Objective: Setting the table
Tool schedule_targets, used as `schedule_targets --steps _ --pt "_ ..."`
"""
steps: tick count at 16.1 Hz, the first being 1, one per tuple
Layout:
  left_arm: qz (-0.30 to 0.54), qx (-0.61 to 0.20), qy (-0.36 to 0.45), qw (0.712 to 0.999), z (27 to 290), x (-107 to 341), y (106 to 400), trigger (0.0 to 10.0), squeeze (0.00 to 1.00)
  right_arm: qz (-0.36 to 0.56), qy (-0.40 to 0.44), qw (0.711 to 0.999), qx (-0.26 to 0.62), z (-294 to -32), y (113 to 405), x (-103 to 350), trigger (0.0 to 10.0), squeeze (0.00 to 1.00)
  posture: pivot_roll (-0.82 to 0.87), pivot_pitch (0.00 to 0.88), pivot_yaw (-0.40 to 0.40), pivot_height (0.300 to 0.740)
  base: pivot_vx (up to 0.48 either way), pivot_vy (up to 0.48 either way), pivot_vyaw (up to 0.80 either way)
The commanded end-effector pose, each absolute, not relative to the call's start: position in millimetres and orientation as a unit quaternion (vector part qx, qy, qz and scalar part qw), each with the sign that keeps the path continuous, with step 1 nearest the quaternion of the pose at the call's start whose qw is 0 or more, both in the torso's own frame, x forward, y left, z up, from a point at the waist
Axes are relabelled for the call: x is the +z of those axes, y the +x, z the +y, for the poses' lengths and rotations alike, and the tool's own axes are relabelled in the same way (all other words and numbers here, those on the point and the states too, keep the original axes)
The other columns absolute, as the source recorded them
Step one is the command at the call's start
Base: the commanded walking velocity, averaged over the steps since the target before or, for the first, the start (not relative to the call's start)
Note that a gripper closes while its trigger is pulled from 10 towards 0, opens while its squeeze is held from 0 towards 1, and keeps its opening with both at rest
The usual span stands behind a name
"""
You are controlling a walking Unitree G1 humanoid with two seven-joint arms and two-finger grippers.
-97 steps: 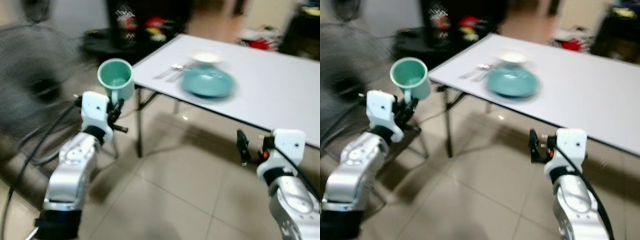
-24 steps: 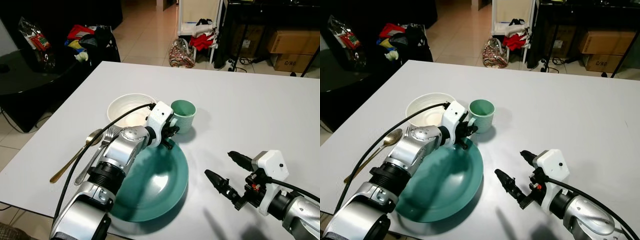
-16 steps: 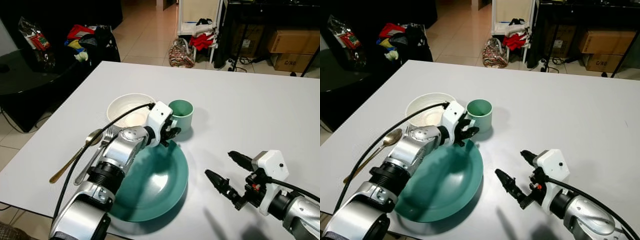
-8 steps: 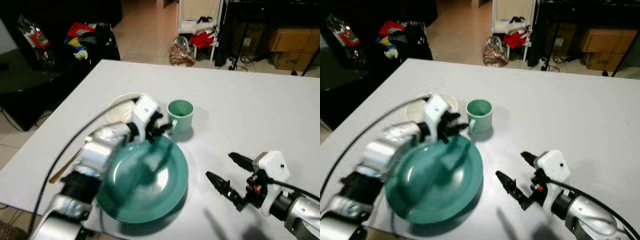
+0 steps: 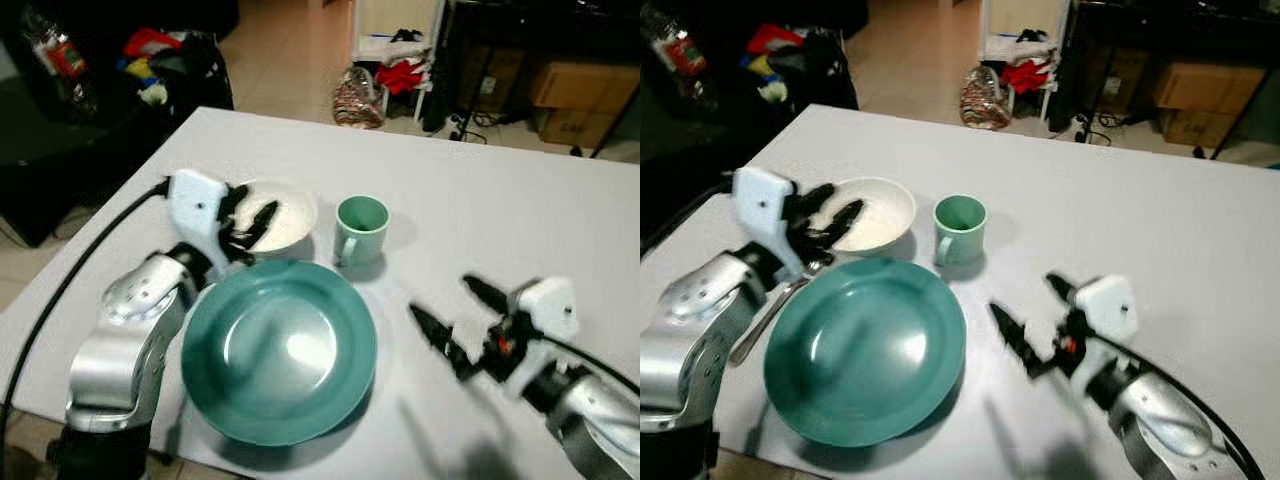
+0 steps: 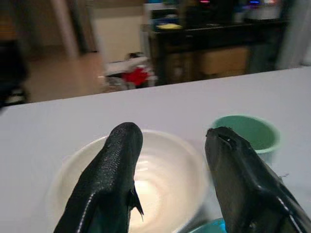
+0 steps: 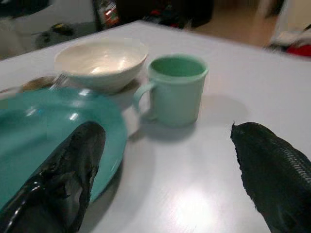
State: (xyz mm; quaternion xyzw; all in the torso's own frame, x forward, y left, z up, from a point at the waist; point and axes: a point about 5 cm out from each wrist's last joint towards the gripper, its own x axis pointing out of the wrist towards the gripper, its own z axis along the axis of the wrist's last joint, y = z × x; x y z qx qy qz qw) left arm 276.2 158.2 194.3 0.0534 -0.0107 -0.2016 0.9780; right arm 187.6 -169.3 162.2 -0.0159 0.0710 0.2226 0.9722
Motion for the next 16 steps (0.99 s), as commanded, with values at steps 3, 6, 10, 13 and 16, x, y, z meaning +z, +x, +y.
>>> schedule_targets --steps 3,6,10,13,16 --pt "-0.008 -0.163 0.063 0.985 161.1 183.5 262.5 10.0 0.00 0.027 0.001 0.997 0.069 -180.1 202.9 161.2 10.0 0.00 0.03 0.000 -0.011 0.740 0.000 -0.480 0.00" --pt "0.004 -0.151 0.061 0.987 159.1 177.8 261.7 10.0 0.00 0.018 -0.003 1.000 0.015 -187.0 197.6 161.0 10.0 0.00 0.02 0.000 0.008 0.740 0.000 -0.480 0.00" --pt "0.008 -0.143 0.058 0.988 157.6 172.1 267.7 10.0 0.00 0.016 -0.007 1.000 0.004 -184.8 197.0 158.1 10.0 0.00 0.00 0.000 0.019 0.740 0.000 -0.480 0.00" --pt "0.012 -0.143 0.058 0.988 154.7 168.7 269.9 10.0 0.00 0.021 -0.007 1.000 -0.002 -186.8 197.1 156.4 10.0 0.00 0.00 0.000 0.019 0.740 0.000 -0.480 0.00" --pt "0.014 -0.146 0.063 0.987 152.5 165.7 271.4 10.0 0.00 0.030 -0.013 0.999 -0.013 -192.2 196.1 152.7 10.0 0.00 0.00 0.000 0.019 0.740 0.000 -0.480 0.00"
